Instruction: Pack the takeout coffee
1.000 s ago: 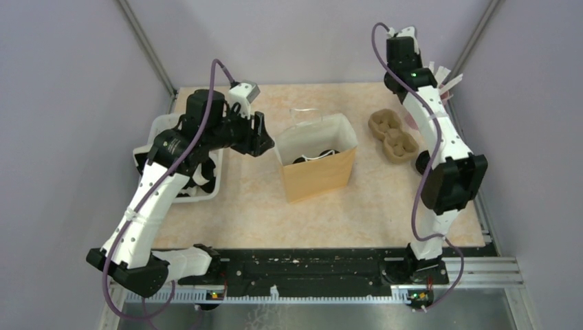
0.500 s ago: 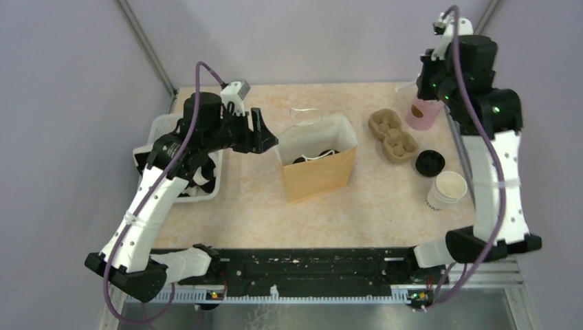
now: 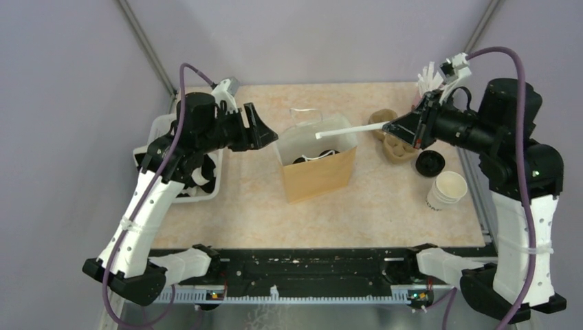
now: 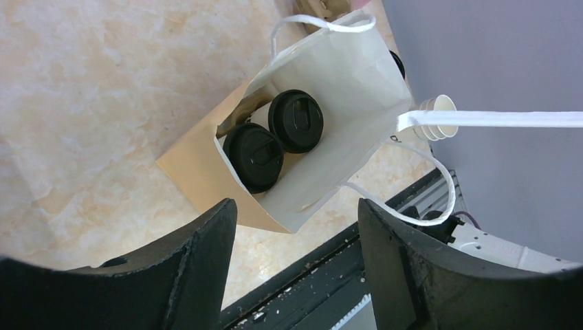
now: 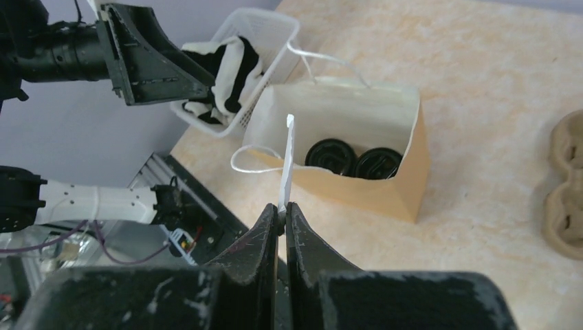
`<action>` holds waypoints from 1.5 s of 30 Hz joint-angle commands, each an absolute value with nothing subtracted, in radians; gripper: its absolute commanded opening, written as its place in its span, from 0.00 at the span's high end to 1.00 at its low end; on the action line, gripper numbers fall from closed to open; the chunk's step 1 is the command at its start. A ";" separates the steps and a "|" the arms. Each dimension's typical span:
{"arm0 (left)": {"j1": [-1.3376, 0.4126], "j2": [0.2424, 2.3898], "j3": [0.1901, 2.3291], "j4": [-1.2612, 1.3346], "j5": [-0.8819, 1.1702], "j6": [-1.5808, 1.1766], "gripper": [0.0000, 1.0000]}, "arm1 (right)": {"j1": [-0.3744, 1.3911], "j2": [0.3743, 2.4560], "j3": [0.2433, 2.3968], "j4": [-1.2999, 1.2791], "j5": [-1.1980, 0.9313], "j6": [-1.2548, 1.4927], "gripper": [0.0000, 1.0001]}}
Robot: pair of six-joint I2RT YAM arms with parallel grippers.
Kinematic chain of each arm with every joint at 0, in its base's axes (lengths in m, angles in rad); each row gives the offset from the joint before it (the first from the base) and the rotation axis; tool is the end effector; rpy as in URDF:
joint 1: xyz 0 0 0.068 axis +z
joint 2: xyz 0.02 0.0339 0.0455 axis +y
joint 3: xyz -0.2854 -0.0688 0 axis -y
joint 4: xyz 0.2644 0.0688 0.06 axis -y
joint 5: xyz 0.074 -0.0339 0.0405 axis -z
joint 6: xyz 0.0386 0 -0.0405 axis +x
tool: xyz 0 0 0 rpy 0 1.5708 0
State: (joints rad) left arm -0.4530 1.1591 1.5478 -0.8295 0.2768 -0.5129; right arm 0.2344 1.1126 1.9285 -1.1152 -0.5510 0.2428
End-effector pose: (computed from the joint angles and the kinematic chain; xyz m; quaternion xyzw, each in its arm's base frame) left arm 0.2006 -0.1094 0.4834 0.0488 0.8384 -0.3495 0.4155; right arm 0.1250 0.0506 0.5716 -0.1583 0.7750 0.3477 0.5035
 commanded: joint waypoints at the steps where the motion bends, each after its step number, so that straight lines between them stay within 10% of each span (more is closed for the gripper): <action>1: -0.449 1.107 1.525 -0.779 0.297 -0.577 0.28 | 0.245 1.124 1.844 -1.029 -0.643 0.301 0.97; 38: -0.440 1.187 1.482 -0.673 0.341 -0.316 0.26 | 0.796 1.778 2.115 -1.116 0.266 0.329 0.91; 45: -0.439 1.141 1.441 -0.670 0.326 -0.263 0.26 | 0.821 1.894 2.273 -1.222 0.272 0.343 0.73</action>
